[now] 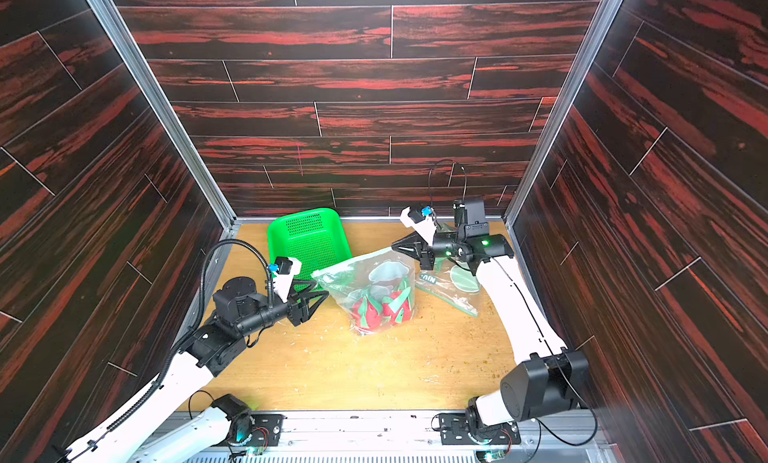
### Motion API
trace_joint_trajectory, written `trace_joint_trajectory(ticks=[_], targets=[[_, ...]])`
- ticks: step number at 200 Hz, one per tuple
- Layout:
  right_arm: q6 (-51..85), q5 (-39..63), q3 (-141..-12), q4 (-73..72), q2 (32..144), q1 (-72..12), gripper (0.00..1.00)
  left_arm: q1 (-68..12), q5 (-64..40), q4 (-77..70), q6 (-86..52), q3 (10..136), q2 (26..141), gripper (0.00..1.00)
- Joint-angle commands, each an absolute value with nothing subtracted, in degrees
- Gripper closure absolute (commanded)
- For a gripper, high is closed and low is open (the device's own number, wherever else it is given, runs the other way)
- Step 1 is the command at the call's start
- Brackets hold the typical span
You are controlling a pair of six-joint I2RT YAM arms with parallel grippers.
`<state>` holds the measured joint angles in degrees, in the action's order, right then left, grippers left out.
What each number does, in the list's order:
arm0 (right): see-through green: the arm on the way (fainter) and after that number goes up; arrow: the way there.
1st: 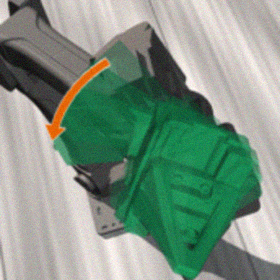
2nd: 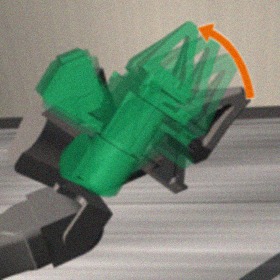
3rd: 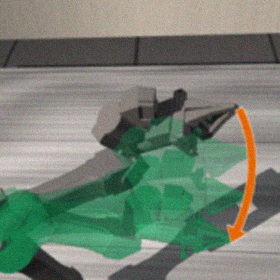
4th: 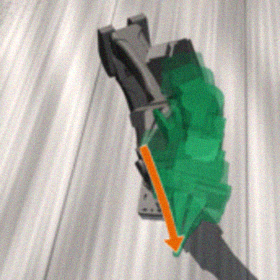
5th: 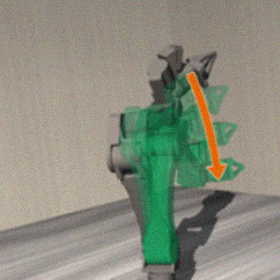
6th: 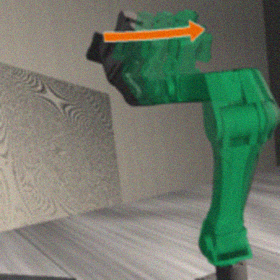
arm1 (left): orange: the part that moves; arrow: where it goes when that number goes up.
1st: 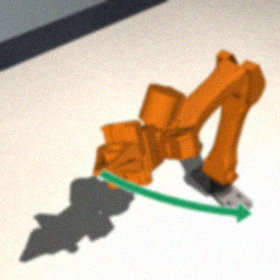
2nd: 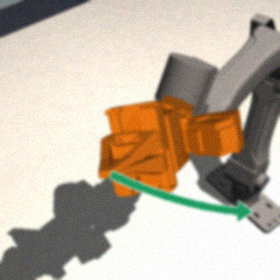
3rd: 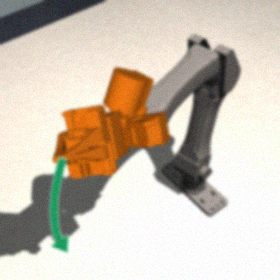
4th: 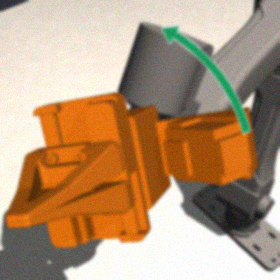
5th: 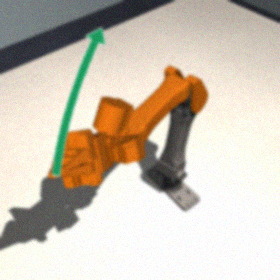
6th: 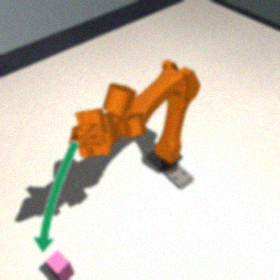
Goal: Open the zip-top bag and take out the dragon fruit
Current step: Pick up the zipper food storage bag at the center of the board.
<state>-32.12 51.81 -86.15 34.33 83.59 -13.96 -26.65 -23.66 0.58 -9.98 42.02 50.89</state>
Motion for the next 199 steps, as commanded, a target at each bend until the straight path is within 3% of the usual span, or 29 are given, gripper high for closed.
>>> trace_joint_trajectory(ticks=[1,83,113,156,199], targets=[[-31.91,53.96,-86.12,33.25,80.07,-14.44,1.00,-25.13,-26.48,-3.52,-11.24,42.08,52.17,0.42],[-32.02,53.61,-84.86,31.40,76.80,-14.43,1.00,-21.48,-32.96,-8.00,-10.33,43.46,56.01,0.30],[-32.46,53.23,-85.16,31.70,76.91,-14.43,1.00,-21.45,-38.04,-6.52,-8.06,45.89,59.06,0.38],[-32.92,53.27,-85.06,31.82,76.02,-14.39,1.00,-19.96,-39.91,-7.34,-7.49,46.31,60.87,0.39],[-33.33,51.75,-84.72,31.95,75.85,-14.37,1.00,-19.21,-43.76,-7.92,-6.99,45.59,59.99,0.61]])
